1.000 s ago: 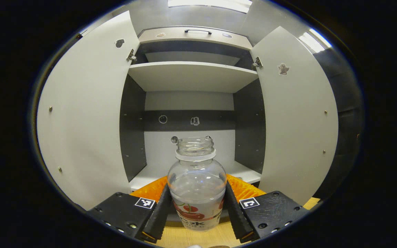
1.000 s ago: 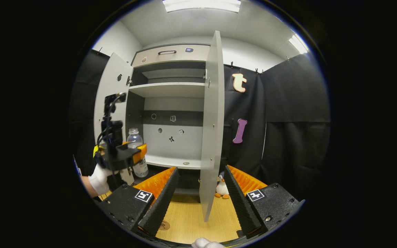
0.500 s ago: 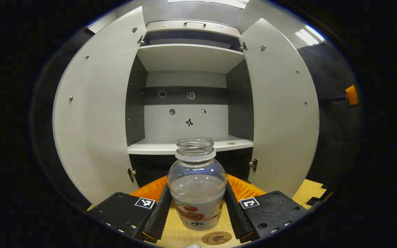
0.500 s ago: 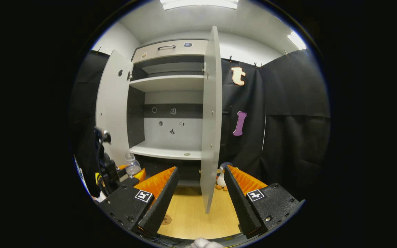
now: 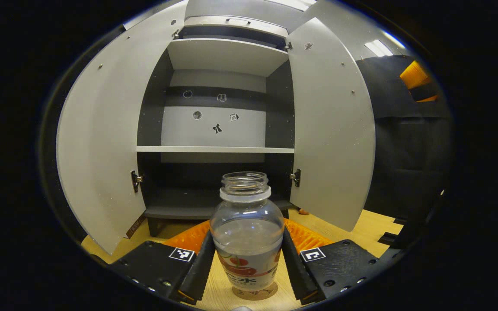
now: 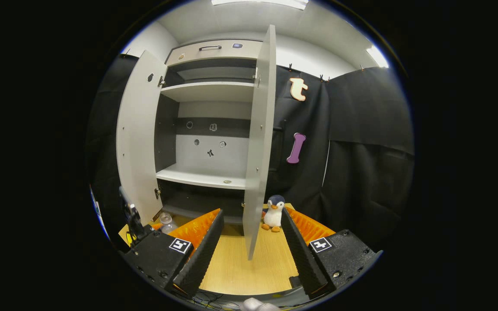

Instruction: Grasp the bottle in the cabinet with the left hand and place it on the coaster, then close the right door with the right hand and the left door with the left hand.

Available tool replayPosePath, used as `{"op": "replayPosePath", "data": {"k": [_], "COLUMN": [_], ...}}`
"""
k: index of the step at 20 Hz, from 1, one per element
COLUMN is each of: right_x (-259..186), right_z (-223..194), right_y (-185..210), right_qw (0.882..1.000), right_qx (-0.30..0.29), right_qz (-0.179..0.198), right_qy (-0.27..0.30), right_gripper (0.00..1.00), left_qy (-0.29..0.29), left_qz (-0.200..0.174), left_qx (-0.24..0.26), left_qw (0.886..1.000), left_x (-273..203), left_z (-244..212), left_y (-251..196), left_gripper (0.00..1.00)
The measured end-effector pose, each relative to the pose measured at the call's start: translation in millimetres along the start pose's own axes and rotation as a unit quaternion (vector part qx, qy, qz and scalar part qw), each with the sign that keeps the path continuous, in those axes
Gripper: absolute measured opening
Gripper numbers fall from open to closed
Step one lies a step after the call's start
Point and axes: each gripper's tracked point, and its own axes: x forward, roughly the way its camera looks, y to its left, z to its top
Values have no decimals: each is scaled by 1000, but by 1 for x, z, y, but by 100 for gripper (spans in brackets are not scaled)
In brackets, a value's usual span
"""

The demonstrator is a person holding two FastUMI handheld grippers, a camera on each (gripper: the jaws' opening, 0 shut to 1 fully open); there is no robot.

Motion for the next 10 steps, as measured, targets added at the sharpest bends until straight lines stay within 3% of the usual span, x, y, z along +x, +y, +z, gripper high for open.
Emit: {"op": "replayPosePath", "data": {"k": [5, 10], "right_x": [6, 16], "right_z": [-17, -35], "right_y": [-2, -6], "right_qw": [1000, 998], "right_qx": [-16, -20], "right_qz": [-2, -3], "right_qy": [25, 58], "right_gripper": [82, 82], "left_qy": [3, 18], "left_qz": [-33, -35], "left_qx": [33, 11], "left_qw": [999, 999], "left_x": [5, 15], "left_z": [-36, -60], "left_y": [-23, -25], "left_gripper": [73, 74]}}
